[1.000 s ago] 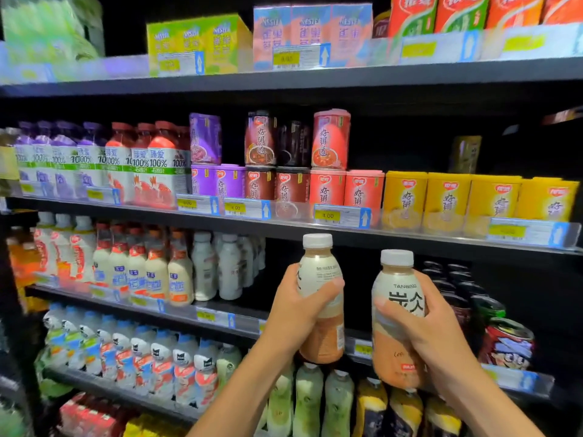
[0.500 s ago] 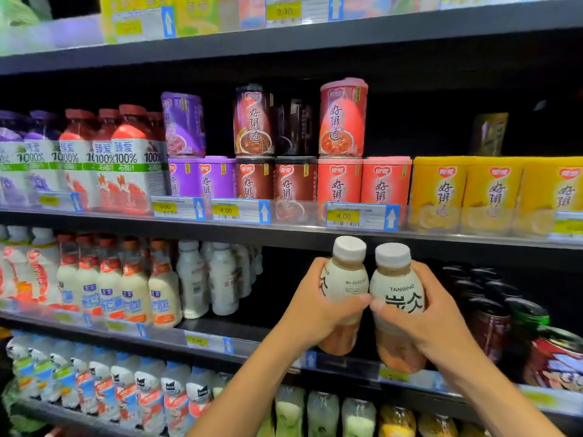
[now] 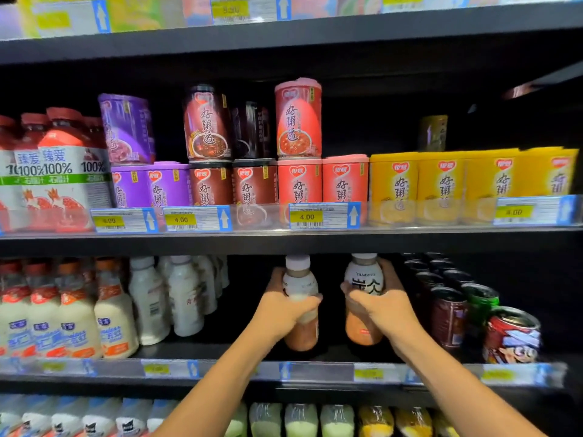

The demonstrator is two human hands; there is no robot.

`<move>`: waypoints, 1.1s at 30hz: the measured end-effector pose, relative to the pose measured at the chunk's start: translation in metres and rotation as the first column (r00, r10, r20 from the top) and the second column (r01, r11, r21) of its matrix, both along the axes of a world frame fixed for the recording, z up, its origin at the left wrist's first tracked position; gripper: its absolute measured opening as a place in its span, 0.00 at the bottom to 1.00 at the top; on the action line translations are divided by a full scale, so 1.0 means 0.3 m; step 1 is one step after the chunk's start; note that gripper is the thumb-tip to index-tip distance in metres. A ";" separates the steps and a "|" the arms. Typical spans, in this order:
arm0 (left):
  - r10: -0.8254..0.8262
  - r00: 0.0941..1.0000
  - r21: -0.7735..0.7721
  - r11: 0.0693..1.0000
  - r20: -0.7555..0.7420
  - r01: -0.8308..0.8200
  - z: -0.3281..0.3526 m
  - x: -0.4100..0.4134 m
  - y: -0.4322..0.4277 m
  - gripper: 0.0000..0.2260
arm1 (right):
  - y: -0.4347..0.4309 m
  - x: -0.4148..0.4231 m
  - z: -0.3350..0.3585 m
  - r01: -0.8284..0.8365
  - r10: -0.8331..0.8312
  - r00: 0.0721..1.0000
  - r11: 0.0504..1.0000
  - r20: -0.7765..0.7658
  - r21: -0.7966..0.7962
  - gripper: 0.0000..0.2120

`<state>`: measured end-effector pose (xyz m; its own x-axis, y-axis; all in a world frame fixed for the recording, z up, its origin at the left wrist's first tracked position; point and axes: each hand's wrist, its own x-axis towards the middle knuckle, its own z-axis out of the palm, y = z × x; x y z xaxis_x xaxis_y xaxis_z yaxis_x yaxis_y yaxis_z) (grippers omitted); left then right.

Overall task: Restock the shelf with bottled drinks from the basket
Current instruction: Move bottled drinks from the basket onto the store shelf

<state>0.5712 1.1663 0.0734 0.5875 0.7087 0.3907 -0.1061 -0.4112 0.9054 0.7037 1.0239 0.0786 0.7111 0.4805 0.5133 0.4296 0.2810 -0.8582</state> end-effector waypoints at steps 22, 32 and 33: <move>0.006 0.995 0.119 0.993 -0.097 0.005 -0.097 0.513 0.365 0.35 | 0.391 0.434 -0.111 -0.033 0.030 0.999 0.971 -0.014 -0.236 0.33; 0.143 0.952 0.103 0.988 -0.272 -0.119 -0.099 0.631 0.500 0.35 | 0.550 0.562 -0.108 0.113 -0.101 0.994 0.910 0.050 -0.399 0.35; 0.142 0.955 0.090 0.988 -0.261 -0.122 -0.099 0.635 0.507 0.37 | 0.557 0.564 -0.104 0.123 -0.106 0.992 0.905 0.064 -0.407 0.35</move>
